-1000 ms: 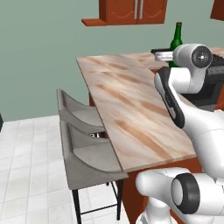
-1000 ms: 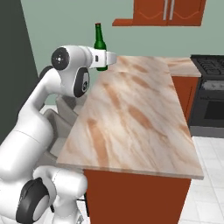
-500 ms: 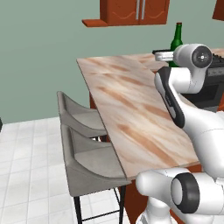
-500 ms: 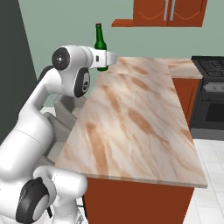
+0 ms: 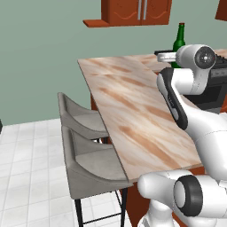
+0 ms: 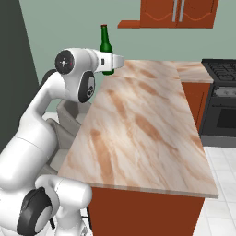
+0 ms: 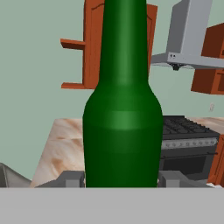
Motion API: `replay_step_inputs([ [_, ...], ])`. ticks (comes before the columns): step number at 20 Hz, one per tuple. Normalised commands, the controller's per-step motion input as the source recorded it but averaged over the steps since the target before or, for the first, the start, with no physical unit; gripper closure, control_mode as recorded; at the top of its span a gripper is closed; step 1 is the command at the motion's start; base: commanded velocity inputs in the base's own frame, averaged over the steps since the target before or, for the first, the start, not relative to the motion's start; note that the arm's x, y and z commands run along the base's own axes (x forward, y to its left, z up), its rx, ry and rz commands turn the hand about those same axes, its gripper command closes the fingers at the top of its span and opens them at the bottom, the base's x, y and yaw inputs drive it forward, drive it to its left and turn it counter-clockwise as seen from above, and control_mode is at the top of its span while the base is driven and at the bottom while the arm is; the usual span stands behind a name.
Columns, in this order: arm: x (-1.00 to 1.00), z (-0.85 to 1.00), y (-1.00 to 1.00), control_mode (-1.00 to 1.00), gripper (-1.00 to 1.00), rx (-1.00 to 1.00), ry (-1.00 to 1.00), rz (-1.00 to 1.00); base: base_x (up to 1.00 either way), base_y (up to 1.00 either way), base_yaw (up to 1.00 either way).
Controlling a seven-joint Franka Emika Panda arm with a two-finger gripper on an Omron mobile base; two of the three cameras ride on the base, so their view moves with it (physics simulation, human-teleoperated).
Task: Get the candle and the beer from the cabinet and move them to the dining counter.
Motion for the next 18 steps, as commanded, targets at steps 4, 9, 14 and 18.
replay_step_inputs([
  [4,0.00,0.00,0.00,1.00,1.00,0.00,0.00,0.00,0.00,0.00,0.00],
  [9,0.00,0.00,0.00,1.00,1.00,0.00,0.00,0.00,0.00,0.00,0.00],
  [14,0.00,0.00,0.00,-1.00,1.00,0.00,0.00,0.00,0.00,0.00,0.00],
  [18,0.00,0.00,0.00,-1.00,1.00,0.00,0.00,0.00,0.00,0.00,0.00],
])
